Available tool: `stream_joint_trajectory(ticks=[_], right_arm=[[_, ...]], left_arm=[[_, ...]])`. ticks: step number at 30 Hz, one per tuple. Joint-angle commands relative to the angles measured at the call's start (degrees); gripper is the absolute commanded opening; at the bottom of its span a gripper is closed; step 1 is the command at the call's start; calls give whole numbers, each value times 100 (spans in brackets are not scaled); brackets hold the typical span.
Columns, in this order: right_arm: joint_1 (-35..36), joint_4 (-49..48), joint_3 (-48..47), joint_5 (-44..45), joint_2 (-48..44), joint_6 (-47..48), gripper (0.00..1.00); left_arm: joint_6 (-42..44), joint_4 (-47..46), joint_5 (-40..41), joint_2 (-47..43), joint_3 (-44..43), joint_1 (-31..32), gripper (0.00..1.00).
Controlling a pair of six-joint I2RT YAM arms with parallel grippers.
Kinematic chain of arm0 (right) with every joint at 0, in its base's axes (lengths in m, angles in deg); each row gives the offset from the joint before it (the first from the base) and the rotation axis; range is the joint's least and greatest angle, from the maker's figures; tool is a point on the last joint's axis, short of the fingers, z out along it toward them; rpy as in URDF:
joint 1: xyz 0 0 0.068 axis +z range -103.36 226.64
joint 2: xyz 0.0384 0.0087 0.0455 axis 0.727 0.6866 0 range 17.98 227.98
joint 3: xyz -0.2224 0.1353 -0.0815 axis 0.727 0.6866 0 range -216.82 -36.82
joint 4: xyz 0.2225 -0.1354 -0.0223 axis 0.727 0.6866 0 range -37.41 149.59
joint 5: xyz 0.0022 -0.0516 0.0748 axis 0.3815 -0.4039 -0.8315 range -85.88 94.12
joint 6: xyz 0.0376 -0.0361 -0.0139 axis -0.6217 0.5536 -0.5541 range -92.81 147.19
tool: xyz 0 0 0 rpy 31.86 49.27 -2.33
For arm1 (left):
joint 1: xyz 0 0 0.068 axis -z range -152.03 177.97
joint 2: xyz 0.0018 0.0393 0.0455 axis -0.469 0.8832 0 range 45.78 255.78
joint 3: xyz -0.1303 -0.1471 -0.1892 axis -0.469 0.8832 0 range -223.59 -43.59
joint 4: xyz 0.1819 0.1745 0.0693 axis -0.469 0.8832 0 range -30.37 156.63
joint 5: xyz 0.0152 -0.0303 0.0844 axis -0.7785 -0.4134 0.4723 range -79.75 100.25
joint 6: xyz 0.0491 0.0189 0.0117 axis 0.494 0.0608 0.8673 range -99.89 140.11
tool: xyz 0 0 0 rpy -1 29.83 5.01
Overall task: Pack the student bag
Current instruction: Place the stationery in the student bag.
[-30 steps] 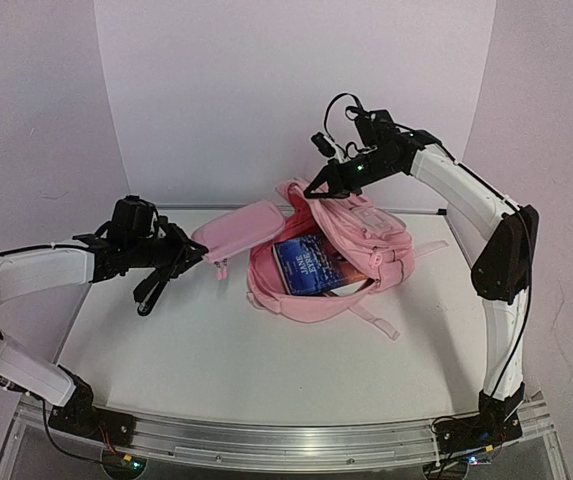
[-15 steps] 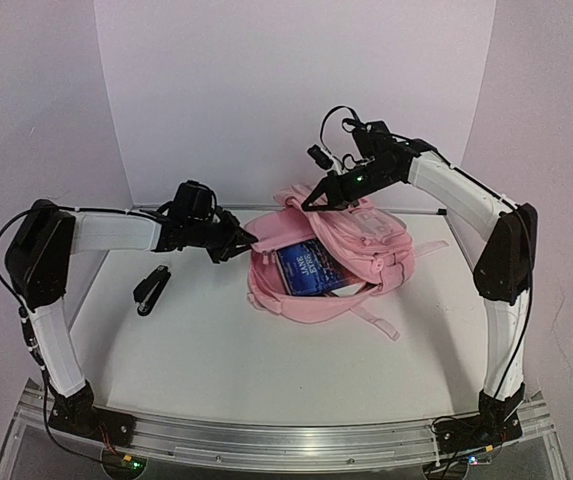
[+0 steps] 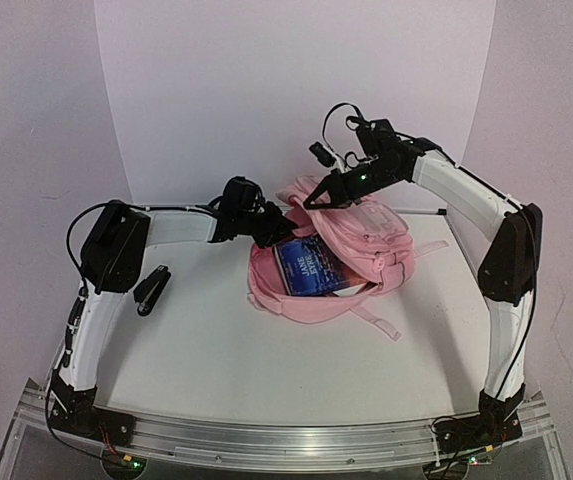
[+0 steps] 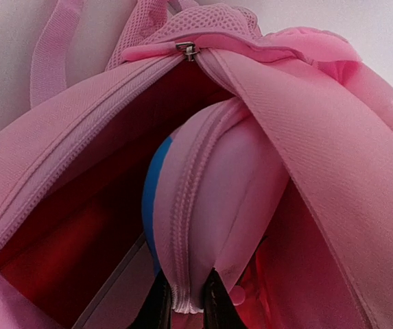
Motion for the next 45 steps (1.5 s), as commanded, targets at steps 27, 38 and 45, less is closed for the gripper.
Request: stream_joint_trajectory(ticks=[27, 38, 45], right_arm=[[569, -162, 1842, 648, -318, 960, 0], [649, 144, 1149, 719, 183, 1362, 0], [603, 680, 3109, 2072, -483, 3136, 0]], left_arm=[[1291, 1549, 754, -3161, 3098, -381, 66], [1435, 1384, 748, -2838, 3202, -396, 67], [1602, 1202, 422, -2619, 2967, -398, 65]])
